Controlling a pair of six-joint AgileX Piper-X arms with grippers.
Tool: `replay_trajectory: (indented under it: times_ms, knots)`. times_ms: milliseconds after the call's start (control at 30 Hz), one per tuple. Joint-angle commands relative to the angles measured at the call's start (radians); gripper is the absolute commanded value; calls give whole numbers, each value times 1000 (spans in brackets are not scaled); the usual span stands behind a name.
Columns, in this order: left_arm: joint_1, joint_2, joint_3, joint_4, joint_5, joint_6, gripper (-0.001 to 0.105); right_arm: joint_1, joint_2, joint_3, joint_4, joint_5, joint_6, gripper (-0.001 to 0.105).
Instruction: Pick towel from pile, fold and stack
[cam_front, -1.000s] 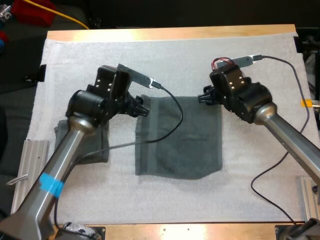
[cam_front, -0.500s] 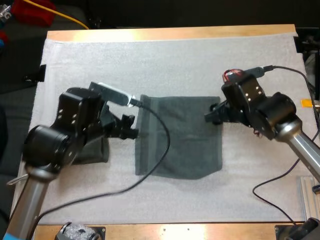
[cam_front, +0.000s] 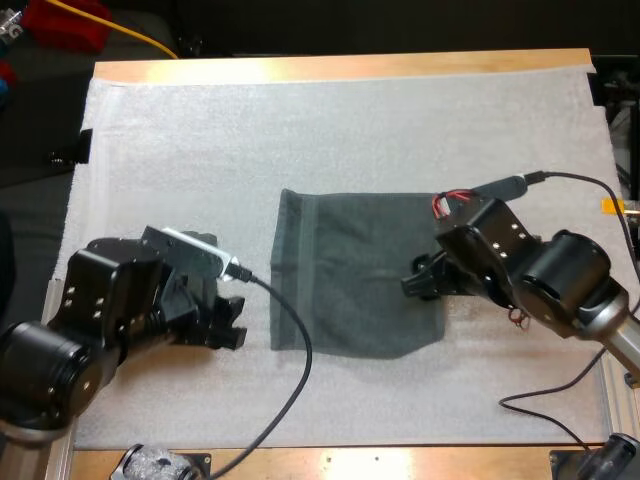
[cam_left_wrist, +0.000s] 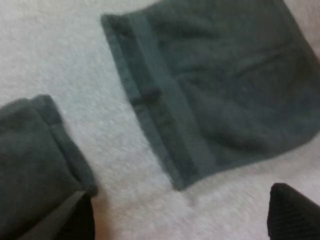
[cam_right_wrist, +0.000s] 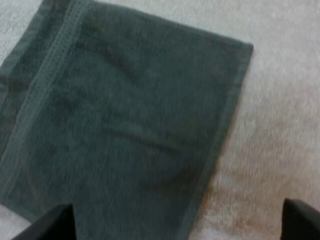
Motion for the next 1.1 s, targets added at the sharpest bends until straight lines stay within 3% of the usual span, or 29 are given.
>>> replay_trajectory:
  times_ms: [0,333,667,1067]
  knots:
    - [-4,-19,-9,19,29,-11,69,2,-22,-3,29,6,9,78]
    - [-4,-72,-7,70,124,-17,69,2,-122,21,132,29,41,78]
    - [-4,-116,59,102,197,-30,69,0,-302,249,135,29,148,78]
    - [-4,-141,79,102,235,-38,69,0,-340,414,-45,-50,153,78]
